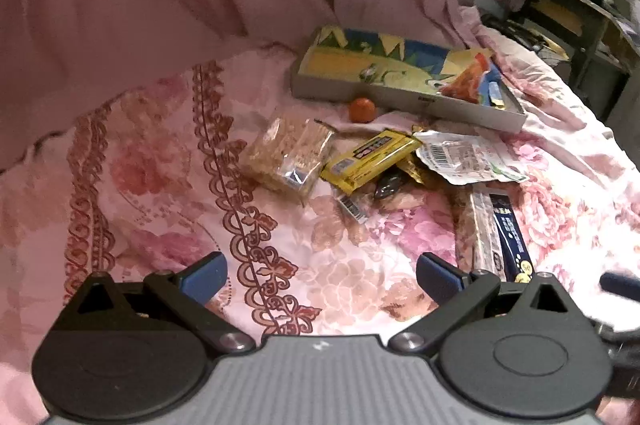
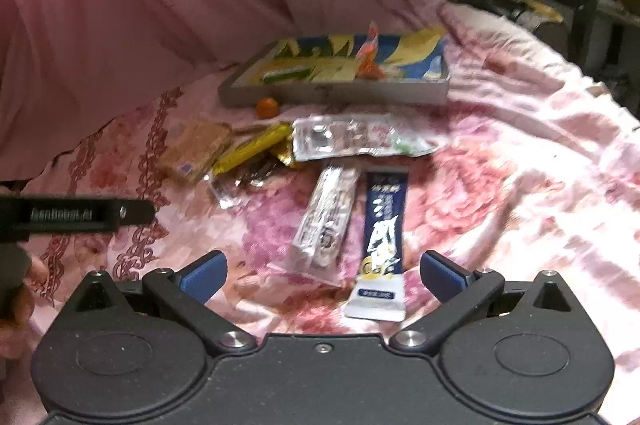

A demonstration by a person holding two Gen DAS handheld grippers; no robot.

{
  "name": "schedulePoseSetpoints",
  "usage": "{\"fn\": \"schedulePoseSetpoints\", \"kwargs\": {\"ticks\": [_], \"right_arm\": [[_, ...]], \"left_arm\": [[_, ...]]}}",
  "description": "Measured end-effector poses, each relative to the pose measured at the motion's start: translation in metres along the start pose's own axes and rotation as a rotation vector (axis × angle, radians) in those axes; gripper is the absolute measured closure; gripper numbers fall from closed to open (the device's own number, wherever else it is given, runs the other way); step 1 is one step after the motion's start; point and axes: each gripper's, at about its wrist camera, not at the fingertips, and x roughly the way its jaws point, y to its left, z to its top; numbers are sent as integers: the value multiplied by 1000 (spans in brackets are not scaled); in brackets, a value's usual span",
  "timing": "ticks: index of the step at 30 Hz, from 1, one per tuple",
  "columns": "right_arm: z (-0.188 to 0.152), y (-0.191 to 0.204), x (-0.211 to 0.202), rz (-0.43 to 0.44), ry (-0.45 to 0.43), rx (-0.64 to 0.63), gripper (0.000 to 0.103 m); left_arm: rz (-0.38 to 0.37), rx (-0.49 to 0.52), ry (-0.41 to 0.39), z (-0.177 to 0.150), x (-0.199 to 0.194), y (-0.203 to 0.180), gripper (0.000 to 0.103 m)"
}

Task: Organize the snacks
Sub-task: 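Withdraw both tools from the tray back over the remaining snacks, then grasp the yellow candy bar with the left tool while the right tool grasps the clear snack stick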

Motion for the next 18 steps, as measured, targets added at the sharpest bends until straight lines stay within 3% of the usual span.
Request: {"fn": "schedulePoseSetpoints", "kwargs": {"ticks": [4, 12, 18], "right_arm": [[2, 4, 18, 23, 48, 1, 1], [12, 17, 52, 42, 86, -47, 1], [16, 18, 72, 40, 92, -10, 1]], "left_arm": [[-7, -1, 41, 13, 18, 5, 0], [-53, 171, 37, 34, 48, -8, 0], [-104, 226, 31, 51, 75, -9, 0]]}}
